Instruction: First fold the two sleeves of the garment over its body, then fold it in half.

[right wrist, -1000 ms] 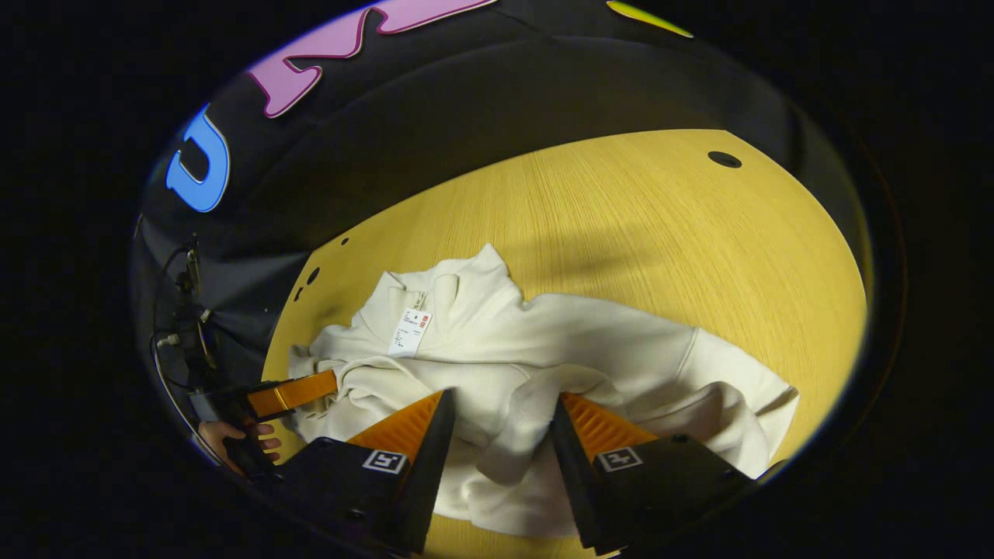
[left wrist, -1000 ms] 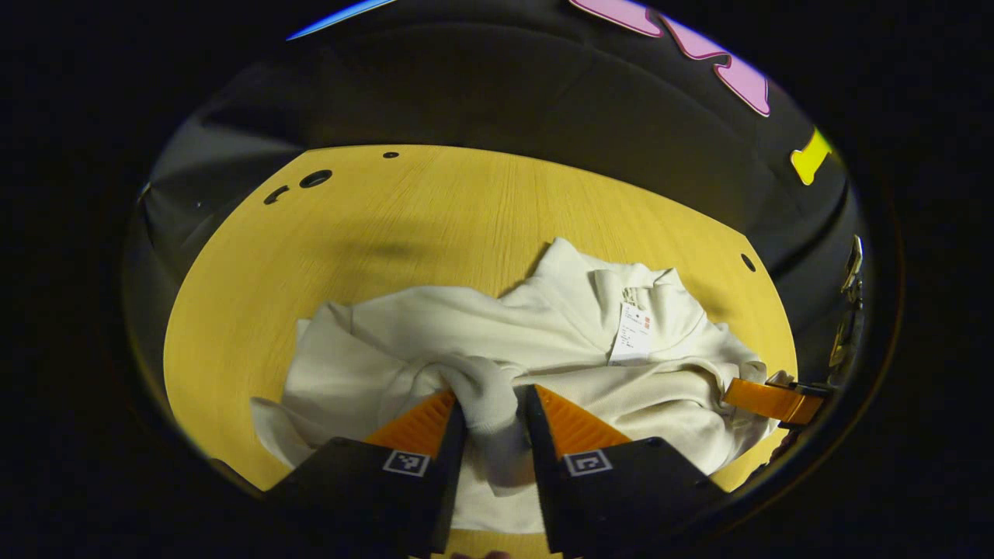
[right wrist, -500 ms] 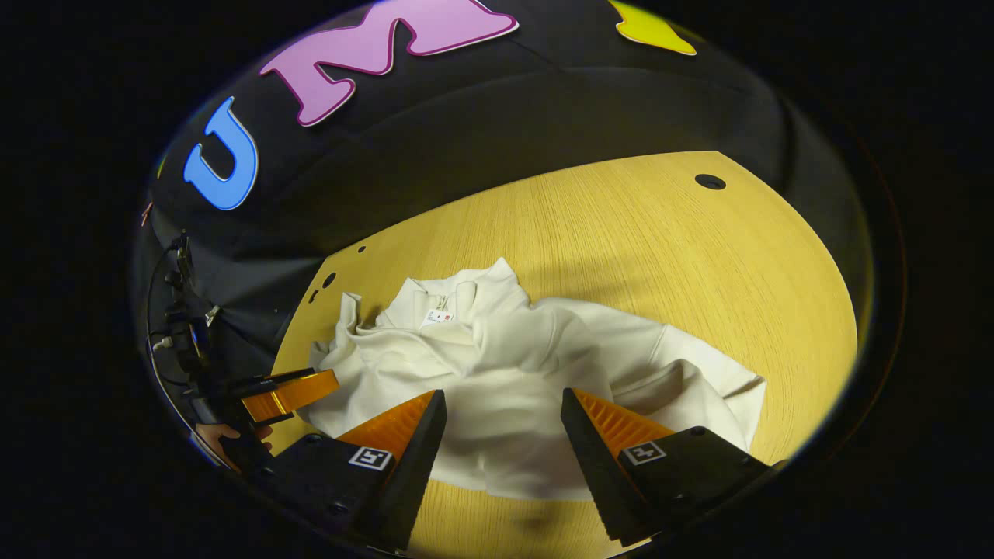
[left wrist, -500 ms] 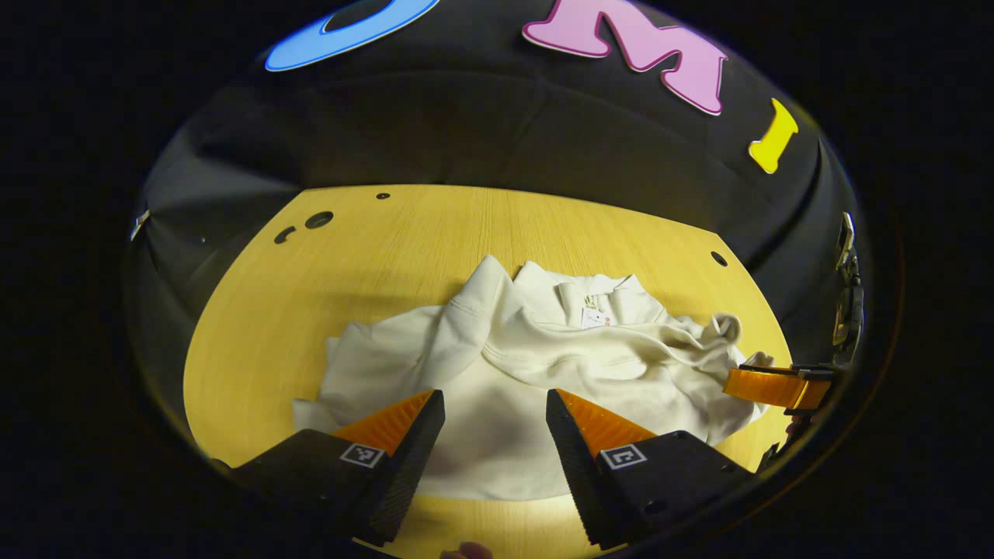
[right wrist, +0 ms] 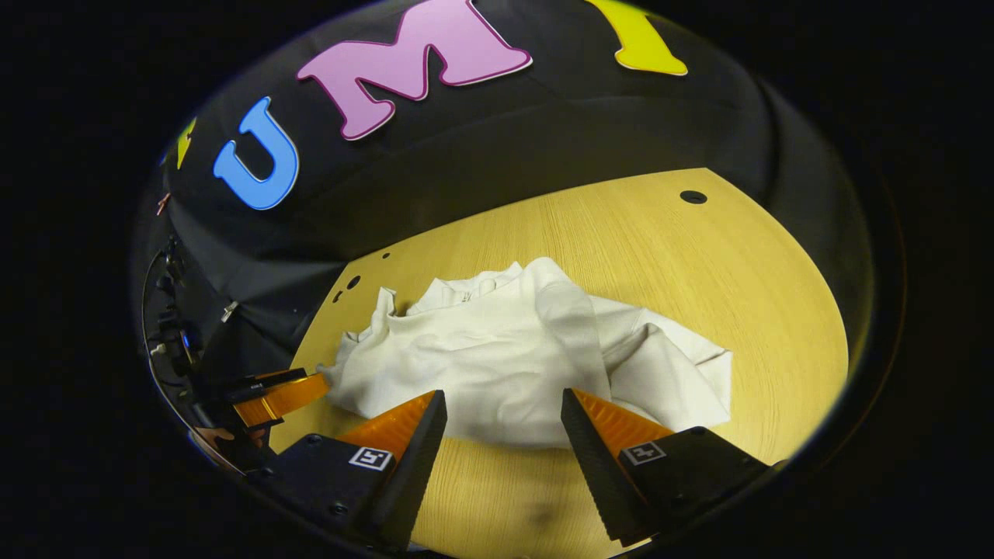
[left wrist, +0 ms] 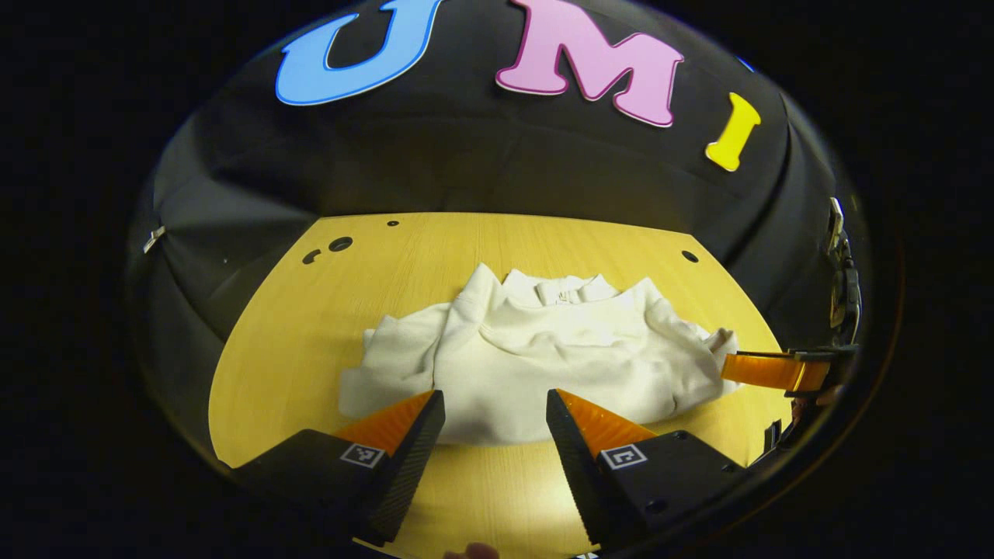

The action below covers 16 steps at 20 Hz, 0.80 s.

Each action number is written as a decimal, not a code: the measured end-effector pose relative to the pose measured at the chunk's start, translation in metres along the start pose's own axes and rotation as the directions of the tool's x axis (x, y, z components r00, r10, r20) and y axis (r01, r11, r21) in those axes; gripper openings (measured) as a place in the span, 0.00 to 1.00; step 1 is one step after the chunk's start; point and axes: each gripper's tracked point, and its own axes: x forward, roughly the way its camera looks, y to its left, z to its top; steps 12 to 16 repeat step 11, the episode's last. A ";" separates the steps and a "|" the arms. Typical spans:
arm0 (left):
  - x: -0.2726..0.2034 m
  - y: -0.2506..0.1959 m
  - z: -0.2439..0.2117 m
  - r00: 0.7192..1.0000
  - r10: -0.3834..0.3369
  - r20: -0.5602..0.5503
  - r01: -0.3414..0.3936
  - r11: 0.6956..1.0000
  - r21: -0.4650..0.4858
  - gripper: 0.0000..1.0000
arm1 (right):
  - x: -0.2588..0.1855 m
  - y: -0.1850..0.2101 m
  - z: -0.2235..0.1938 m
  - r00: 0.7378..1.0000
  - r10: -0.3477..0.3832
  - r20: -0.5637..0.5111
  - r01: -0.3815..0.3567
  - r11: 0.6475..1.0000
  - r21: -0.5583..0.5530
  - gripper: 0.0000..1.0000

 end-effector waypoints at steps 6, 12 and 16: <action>-0.045 -0.014 -0.026 1.000 -0.006 0.017 0.005 0.999 0.032 0.86 | -0.042 0.005 -0.021 1.000 0.009 0.022 -0.009 1.000 -0.010 0.91; -0.069 -0.026 -0.043 0.999 -0.031 0.020 0.030 0.999 0.031 0.86 | -0.068 0.011 -0.035 0.999 0.020 0.036 -0.020 1.000 0.001 0.91; -0.069 -0.026 -0.043 0.999 -0.031 0.020 0.030 0.999 0.031 0.86 | -0.068 0.011 -0.035 0.999 0.020 0.036 -0.020 1.000 0.001 0.91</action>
